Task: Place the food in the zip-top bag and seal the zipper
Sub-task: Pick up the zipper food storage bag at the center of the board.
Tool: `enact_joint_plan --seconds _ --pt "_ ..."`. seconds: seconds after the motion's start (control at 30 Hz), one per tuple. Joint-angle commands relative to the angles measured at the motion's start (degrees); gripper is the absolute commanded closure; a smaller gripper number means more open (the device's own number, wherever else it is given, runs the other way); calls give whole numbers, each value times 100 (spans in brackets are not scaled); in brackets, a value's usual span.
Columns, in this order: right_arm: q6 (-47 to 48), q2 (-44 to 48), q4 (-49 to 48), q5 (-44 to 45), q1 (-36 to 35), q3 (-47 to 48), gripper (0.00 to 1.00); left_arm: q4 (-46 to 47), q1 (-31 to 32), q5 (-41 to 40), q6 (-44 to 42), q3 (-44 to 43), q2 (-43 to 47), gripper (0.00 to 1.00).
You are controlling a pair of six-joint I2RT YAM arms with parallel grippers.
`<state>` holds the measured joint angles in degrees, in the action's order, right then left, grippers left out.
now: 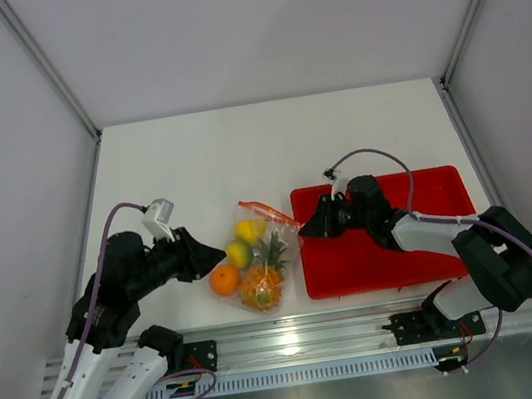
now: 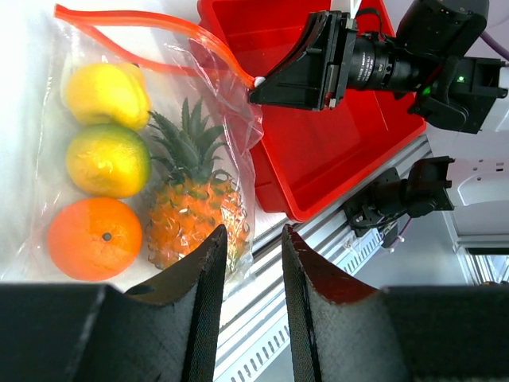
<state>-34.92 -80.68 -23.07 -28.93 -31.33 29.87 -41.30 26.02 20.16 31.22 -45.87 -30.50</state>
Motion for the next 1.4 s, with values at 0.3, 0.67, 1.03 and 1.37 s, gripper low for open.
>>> enact_joint_plan --seconds 0.3,0.67,1.03,1.37 --pt "765 421 1083 466 -57 792 100 43 -18 5 -143 -168 -35 64" --pt "1882 791 2069 -16 -645 2066 100 -36 -18 -170 -160 -449 123 65" --pt "2736 1133 3107 256 -2191 3174 100 367 -18 320 -994 -1135 870 57" --pt "2666 1275 2782 -60 -2369 2964 100 1168 -18 2430 -1829 -1030 801 34"
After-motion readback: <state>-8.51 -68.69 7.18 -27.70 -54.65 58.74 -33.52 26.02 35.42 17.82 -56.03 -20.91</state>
